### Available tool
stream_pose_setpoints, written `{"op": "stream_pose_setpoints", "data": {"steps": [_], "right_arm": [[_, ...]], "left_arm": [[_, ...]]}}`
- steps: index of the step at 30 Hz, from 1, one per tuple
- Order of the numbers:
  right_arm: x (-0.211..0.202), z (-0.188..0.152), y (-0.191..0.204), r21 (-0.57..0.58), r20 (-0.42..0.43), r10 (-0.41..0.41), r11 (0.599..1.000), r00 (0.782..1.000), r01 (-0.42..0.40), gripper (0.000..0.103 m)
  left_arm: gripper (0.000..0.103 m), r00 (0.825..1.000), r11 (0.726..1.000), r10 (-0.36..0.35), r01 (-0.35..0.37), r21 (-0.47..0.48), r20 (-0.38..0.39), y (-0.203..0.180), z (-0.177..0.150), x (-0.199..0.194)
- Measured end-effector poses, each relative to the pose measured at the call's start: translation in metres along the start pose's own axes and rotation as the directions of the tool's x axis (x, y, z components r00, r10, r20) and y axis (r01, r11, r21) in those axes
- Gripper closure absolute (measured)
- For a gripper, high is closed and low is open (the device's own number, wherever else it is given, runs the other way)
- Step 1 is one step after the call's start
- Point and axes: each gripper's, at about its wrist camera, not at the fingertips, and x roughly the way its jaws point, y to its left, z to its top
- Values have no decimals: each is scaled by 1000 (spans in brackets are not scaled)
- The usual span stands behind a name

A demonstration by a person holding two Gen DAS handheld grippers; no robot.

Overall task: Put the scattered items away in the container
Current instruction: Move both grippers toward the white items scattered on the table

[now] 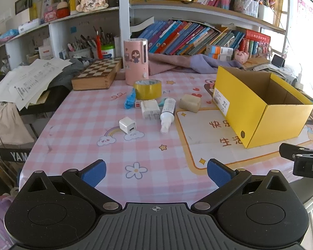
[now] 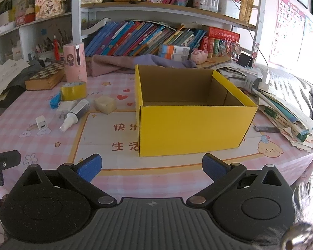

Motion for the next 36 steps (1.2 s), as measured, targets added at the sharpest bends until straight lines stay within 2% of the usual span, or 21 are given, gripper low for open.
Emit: {"op": "stream_pose_setpoints", "data": {"steps": [20,36], "right_arm": [[11,8,27,-69,-18,55,996,998,-56,0],[28,18,67,-215,-29,213,953,977,-214,0]], "left_arm": [[0,1000,999,24,-24,-46,-1,21,0,3],[0,996,990,84,-87,-115,-37,42,-1,12]]}}
